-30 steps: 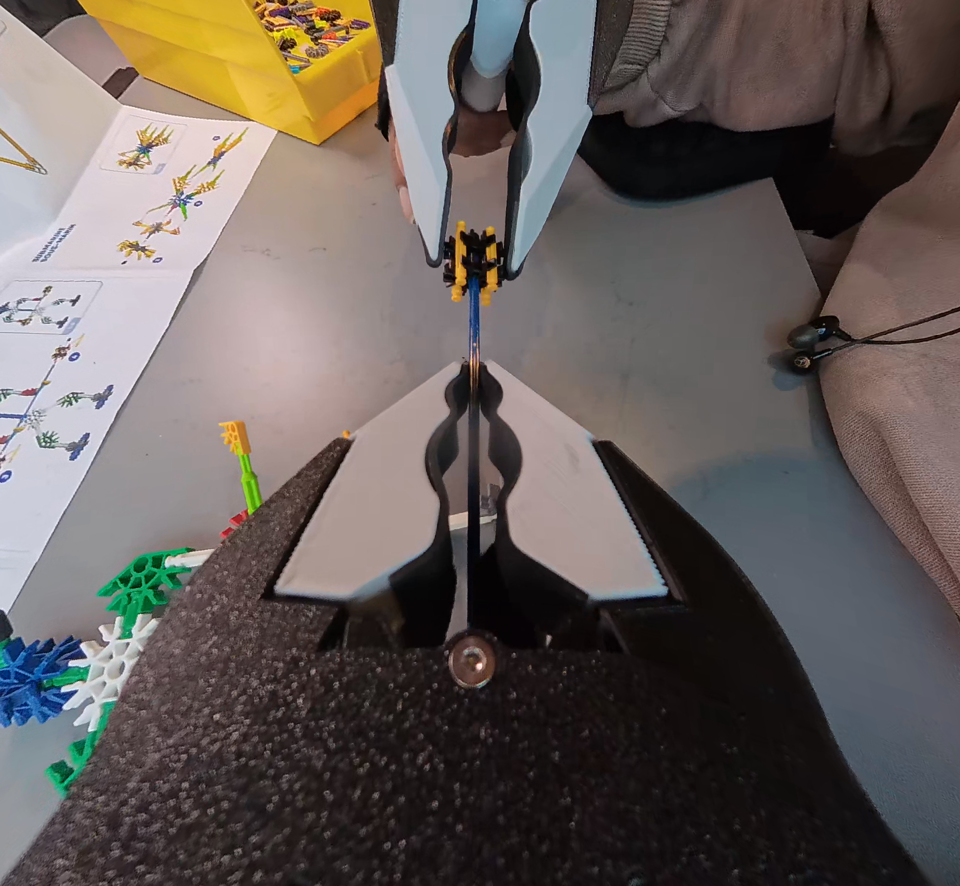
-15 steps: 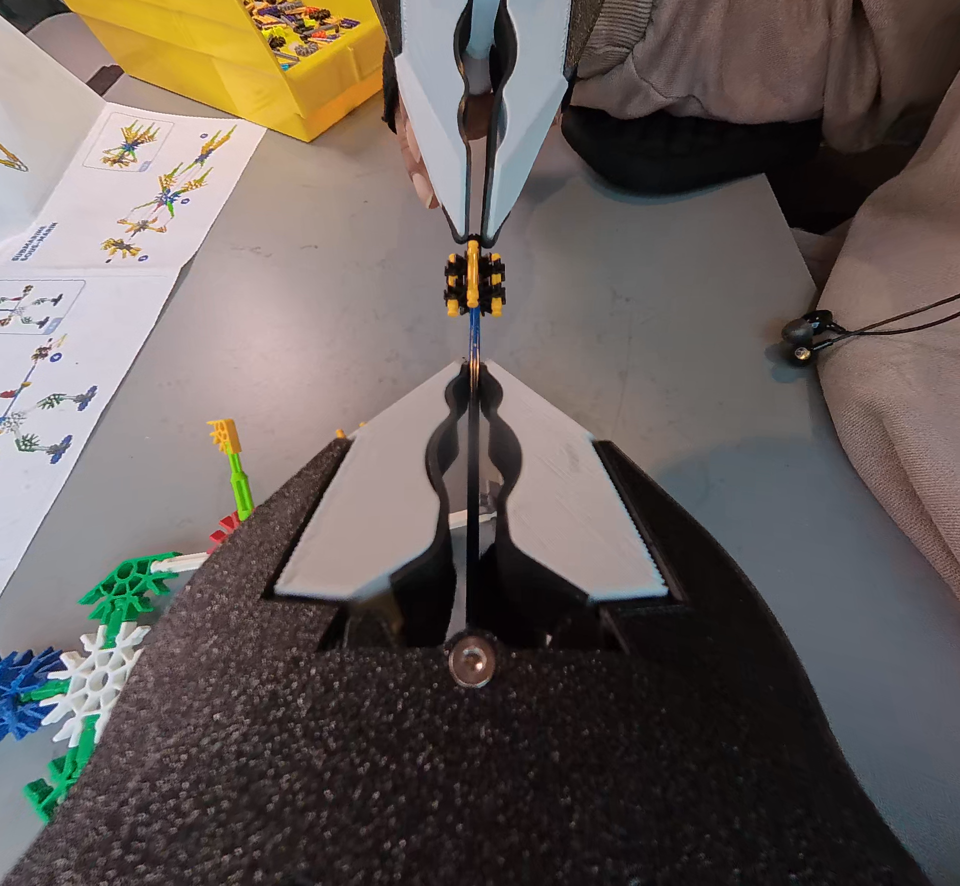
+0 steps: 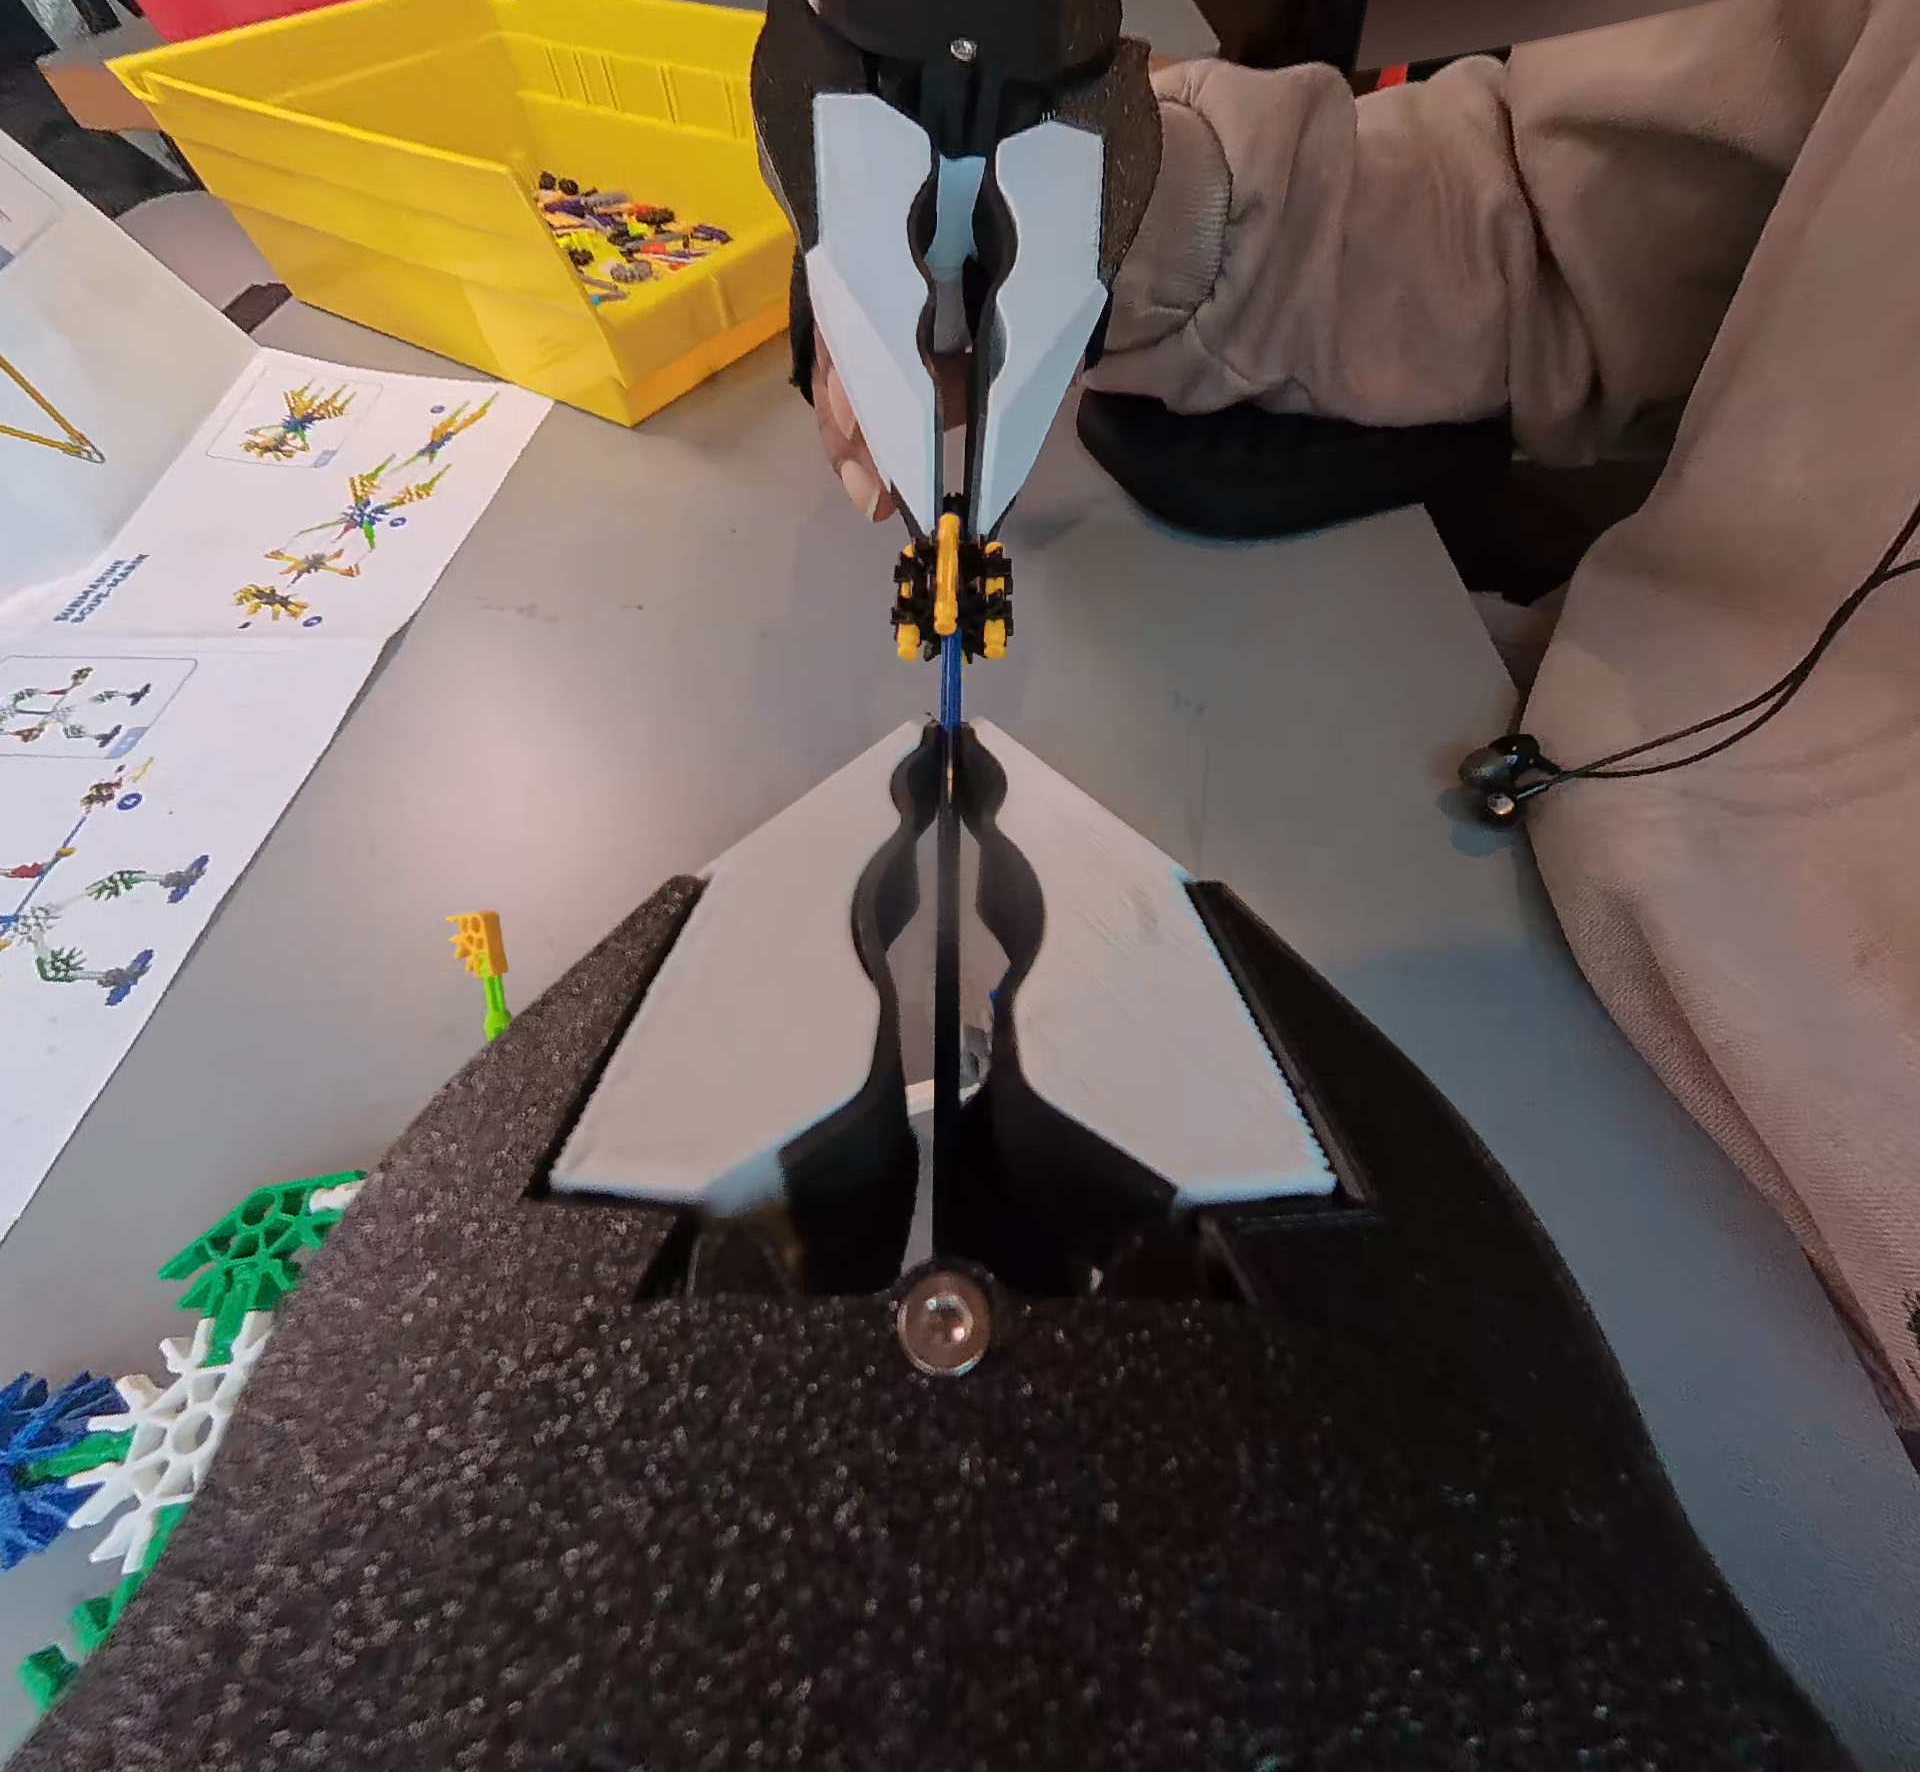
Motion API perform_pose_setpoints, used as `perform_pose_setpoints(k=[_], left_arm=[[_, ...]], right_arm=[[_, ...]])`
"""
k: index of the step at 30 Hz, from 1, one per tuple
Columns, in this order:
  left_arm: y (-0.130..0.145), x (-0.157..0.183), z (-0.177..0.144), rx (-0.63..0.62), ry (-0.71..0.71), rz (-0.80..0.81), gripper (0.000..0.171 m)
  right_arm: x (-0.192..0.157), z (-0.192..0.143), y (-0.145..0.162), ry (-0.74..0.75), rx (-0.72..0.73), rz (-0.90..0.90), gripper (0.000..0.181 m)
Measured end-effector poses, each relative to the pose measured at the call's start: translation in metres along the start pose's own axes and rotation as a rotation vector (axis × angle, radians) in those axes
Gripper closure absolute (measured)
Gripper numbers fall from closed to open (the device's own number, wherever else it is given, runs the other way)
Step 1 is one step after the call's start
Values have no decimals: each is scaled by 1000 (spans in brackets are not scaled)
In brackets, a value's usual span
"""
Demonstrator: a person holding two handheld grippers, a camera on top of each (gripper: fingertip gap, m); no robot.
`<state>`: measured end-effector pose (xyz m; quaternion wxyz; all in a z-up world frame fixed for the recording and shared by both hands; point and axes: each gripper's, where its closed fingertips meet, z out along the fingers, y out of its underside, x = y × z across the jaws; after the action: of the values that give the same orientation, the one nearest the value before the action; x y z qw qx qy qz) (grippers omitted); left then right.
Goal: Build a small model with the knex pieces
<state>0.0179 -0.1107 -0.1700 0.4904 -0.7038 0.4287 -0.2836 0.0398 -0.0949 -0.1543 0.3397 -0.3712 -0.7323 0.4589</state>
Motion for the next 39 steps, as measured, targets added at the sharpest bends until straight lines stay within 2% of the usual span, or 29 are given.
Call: perform_pose_setpoints(k=[3, 4, 5, 7, 10, 11, 13, 16, 18, 19, 21, 22, 24, 27, 29, 31, 33, 35, 39], left_arm=[[-6, 0, -4, 22, 17, -5, 169], [3, -12, -12, -9, -41, 9, 169], [6, -25, -26, 13, -89, -18, 169], [-4, -32, -48, 79, -73, -73, 169], [-4, -35, -39, 79, -78, -76, 169], [3, -34, -33, 51, -76, -77, 169], [11, -31, -27, 19, -76, -71, 169], [12, -34, -21, 20, -97, -87, 169], [16, -36, -17, 8, -116, -86, 169], [18, -38, -16, 3, -131, -84, 169], [21, -42, -14, -6, -161, -85, 169], [22, -43, -14, -5, -166, -85, 169], [20, -44, -14, -1, -180, -83, 169], [18, -44, -16, -1, -193, -65, 169], [18, -43, -15, -2, -196, -57, 169], [19, -42, -14, -4, -192, -52, 169], [18, -39, -12, -4, -180, -47, 169], [18, -35, -9, -4, -167, -38, 169], [18, -26, -3, -16, -140, -9, 169]], right_arm=[[2, -7, -6, -12, 34, 16, 178], [14, -24, -8, 39, 65, 36, 179], [28, -48, -13, 95, 125, 69, 179], [41, -75, -15, 159, 150, 79, 179], [58, -73, -5, 268, 115, 73, 178], [69, -79, 1, 336, 92, 70, 178], [105, -110, 14, 576, 41, 72, 178], [157, -196, 53, 1080, -111, 152, 177], [167, -244, 91, 1292, -257, 280, 177], [168, -260, 108, 1353, -312, 330, 174], [168, -280, 132, 1431, -392, 383, 145], [169, -285, 135, 1456, -400, 380, 137], [171, -285, 123, 1474, -326, 344, 136], [172, -268, 91, 1426, -198, 263, 136], [169, -242, 73, 1314, -140, 191, 135], [155, -193, 48, 1074, -57, 75, 145], [121, -131, 24, 763, 11, -21, 148], [83, -77, 15, 488, 17, -33, 150], [25, -5, 10, 161, 3, -20, 145]])
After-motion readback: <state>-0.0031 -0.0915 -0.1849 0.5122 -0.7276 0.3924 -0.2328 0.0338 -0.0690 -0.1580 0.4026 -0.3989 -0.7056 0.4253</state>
